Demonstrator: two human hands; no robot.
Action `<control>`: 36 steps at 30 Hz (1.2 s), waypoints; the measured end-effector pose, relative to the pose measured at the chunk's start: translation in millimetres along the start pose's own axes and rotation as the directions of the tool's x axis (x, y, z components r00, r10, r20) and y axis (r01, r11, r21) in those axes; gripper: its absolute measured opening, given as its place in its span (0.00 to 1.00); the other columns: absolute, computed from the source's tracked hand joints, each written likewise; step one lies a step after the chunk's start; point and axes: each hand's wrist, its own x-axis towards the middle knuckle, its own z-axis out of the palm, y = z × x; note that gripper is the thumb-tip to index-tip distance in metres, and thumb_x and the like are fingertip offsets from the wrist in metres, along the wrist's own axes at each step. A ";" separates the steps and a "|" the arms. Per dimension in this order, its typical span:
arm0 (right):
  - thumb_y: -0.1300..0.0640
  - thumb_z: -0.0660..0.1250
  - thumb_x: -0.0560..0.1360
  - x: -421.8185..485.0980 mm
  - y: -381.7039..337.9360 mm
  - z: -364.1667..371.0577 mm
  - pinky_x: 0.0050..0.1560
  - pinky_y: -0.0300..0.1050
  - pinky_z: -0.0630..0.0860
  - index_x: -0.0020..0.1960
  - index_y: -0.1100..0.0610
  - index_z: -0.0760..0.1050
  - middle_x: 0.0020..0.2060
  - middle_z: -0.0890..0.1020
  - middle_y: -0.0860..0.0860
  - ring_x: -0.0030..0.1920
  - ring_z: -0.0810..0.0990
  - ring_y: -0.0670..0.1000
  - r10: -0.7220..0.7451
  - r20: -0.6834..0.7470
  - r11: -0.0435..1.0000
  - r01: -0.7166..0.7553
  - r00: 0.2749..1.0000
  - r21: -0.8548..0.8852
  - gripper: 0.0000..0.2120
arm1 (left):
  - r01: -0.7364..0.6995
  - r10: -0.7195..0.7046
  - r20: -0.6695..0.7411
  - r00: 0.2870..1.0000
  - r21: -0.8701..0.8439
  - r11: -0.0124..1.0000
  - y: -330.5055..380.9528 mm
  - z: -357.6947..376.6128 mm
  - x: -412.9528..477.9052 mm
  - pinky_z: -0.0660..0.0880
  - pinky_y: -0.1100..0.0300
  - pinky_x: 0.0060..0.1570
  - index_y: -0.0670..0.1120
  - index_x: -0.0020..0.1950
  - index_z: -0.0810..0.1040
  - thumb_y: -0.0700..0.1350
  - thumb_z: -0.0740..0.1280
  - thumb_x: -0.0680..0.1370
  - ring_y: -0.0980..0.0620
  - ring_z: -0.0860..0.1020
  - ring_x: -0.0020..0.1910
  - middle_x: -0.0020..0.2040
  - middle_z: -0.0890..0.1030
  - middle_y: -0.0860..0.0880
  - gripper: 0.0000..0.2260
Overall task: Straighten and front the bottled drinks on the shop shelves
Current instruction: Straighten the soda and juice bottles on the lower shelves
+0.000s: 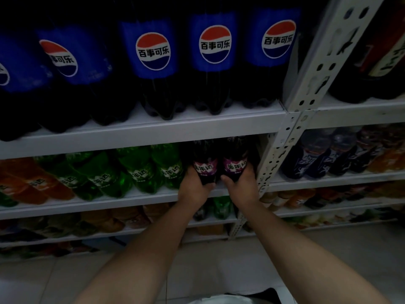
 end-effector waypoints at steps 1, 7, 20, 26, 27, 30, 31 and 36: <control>0.53 0.74 0.69 -0.9 -0.4 2.0 0.67 0.47 0.65 0.72 0.62 0.59 0.67 0.69 0.59 0.68 0.67 0.56 0.017 -0.019 1.000 -0.017 1.000 0.000 0.39 | 0.008 -0.008 -0.008 1.000 0.002 1.000 0.8 0.4 -0.7 0.72 0.55 0.58 0.42 0.70 0.62 0.48 0.75 0.70 0.44 0.73 0.63 0.66 0.73 0.42 0.34; 0.53 0.76 0.67 -0.4 -2.6 -4.6 0.66 0.45 0.67 0.71 0.59 0.62 0.65 0.72 0.56 0.66 0.70 0.53 0.021 0.002 0.998 -0.021 1.000 0.058 0.38 | 0.100 -0.101 -0.056 0.993 -0.017 0.995 -0.2 6.5 -8.6 0.71 0.61 0.47 0.43 0.69 0.65 0.49 0.75 0.71 0.44 0.77 0.58 0.61 0.77 0.42 0.32; 0.63 0.67 0.74 -104.1 115.2 24.3 0.47 0.37 0.68 0.59 0.59 0.72 0.50 0.73 0.47 0.51 0.76 0.52 -0.080 0.101 0.988 0.092 0.992 -0.125 0.14 | -0.164 0.063 -0.321 0.945 -0.295 0.941 -54.5 37.3 -35.8 0.71 0.68 0.56 0.43 0.69 0.71 0.44 0.73 0.73 0.61 0.75 0.57 0.59 0.76 0.56 0.26; 0.61 0.70 0.72 -87.5 193.3 77.8 0.59 0.40 0.65 0.66 0.61 0.69 0.57 0.73 0.51 0.58 0.71 0.49 -0.028 0.177 0.993 0.047 0.984 -0.109 0.24 | -0.114 0.021 -0.393 0.919 -0.215 0.970 -180.4 111.3 -63.4 0.74 0.65 0.45 0.61 0.49 0.73 0.40 0.70 0.75 0.58 0.79 0.46 0.45 0.79 0.56 0.15; 0.60 0.71 0.72 -85.4 205.0 88.7 0.62 0.41 0.63 0.69 0.61 0.67 0.61 0.73 0.54 0.61 0.70 0.51 -0.003 0.191 0.994 0.023 0.982 -0.106 0.27 | -0.033 -0.054 -0.341 0.939 -0.245 0.969 -199.5 127.6 -63.4 0.74 0.62 0.45 0.60 0.50 0.73 0.39 0.70 0.75 0.54 0.80 0.46 0.44 0.79 0.55 0.15; 0.59 0.72 0.72 -82.2 232.6 117.3 0.65 0.41 0.59 0.73 0.54 0.58 0.65 0.68 0.53 0.66 0.65 0.51 -0.012 0.229 0.998 0.024 0.973 -0.050 0.34 | 0.114 -0.186 -0.249 0.950 -0.279 0.954 -242.1 166.2 -50.6 0.75 0.57 0.51 0.47 0.59 0.75 0.40 0.70 0.75 0.48 0.79 0.51 0.49 0.79 0.51 0.14; 0.58 0.72 0.71 -80.2 242.0 126.9 0.65 0.40 0.60 0.72 0.50 0.57 0.64 0.68 0.50 0.65 0.65 0.48 -0.035 0.233 0.999 0.042 0.972 -0.027 0.35 | 0.120 -0.194 -0.257 0.947 -0.279 0.953 -252.5 176.5 -41.9 0.75 0.55 0.52 0.44 0.62 0.74 0.41 0.71 0.74 0.48 0.78 0.53 0.52 0.79 0.48 0.17; 0.44 0.74 0.68 -70.1 286.2 174.0 0.55 0.42 0.71 0.67 0.49 0.67 0.57 0.75 0.46 0.58 0.74 0.48 0.026 0.084 1.000 -0.027 0.996 0.009 0.32 | 0.026 -0.128 -0.331 0.935 -0.297 0.955 -284.4 214.8 6.9 0.71 0.55 0.59 0.45 0.69 0.68 0.48 0.78 0.67 0.50 0.73 0.61 0.62 0.73 0.48 0.34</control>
